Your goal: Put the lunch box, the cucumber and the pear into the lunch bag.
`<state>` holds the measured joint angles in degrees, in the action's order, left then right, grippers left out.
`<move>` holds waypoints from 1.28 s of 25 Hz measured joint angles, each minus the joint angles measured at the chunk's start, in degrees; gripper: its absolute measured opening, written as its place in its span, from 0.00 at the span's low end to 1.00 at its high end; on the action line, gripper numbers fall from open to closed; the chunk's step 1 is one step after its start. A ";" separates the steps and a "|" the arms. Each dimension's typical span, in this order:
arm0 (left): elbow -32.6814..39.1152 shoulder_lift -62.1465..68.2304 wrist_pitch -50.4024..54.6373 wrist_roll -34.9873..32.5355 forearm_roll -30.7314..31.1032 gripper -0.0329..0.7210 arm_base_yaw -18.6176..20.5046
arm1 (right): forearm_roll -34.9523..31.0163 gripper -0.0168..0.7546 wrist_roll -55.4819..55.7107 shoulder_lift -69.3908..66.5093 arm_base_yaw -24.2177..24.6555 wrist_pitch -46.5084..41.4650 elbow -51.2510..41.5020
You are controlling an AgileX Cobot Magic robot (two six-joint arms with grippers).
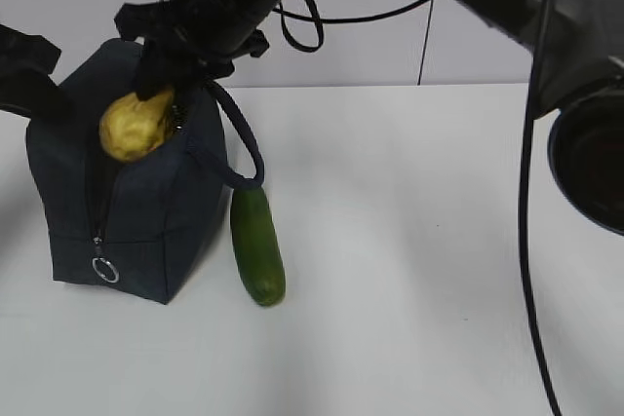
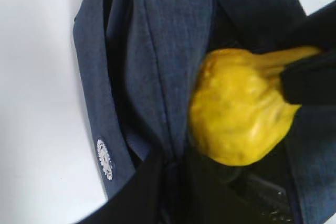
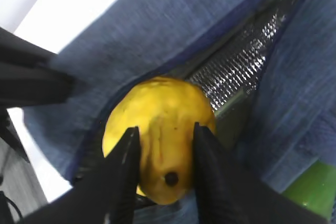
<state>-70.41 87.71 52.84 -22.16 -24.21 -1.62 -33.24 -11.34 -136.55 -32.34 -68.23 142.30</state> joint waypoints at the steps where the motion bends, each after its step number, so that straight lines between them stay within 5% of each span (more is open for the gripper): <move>1: 0.00 0.00 0.00 0.00 0.00 0.07 0.00 | 0.00 0.34 -0.07 -0.33 -0.01 0.00 0.00; 6: 0.00 0.00 0.00 0.00 0.00 0.07 0.00 | 3.76 0.42 -1.44 -1.30 -1.10 -0.10 0.00; 9: 0.00 0.00 -0.05 0.00 -0.10 0.07 0.00 | 3.76 0.63 -1.87 -1.30 -1.23 0.00 0.25; 13: 0.00 0.00 -0.17 -0.05 0.04 0.07 0.00 | 3.76 0.80 -2.44 -1.30 -1.27 0.00 2.19; 16: 0.10 0.00 -0.17 -0.05 0.04 0.07 0.00 | 5.11 0.82 -1.67 -1.30 -1.27 -0.96 4.72; 25: 0.10 0.00 -0.04 -0.05 0.11 0.07 0.00 | 23.60 0.79 12.36 -1.30 0.22 -3.52 7.86; 32: 0.10 0.00 0.00 -0.05 0.22 0.07 0.00 | 27.65 0.79 13.72 -1.30 0.65 -3.56 4.56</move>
<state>-70.32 87.71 52.84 -22.21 -23.99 -1.62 -5.59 2.38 -137.85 -31.70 -71.78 146.86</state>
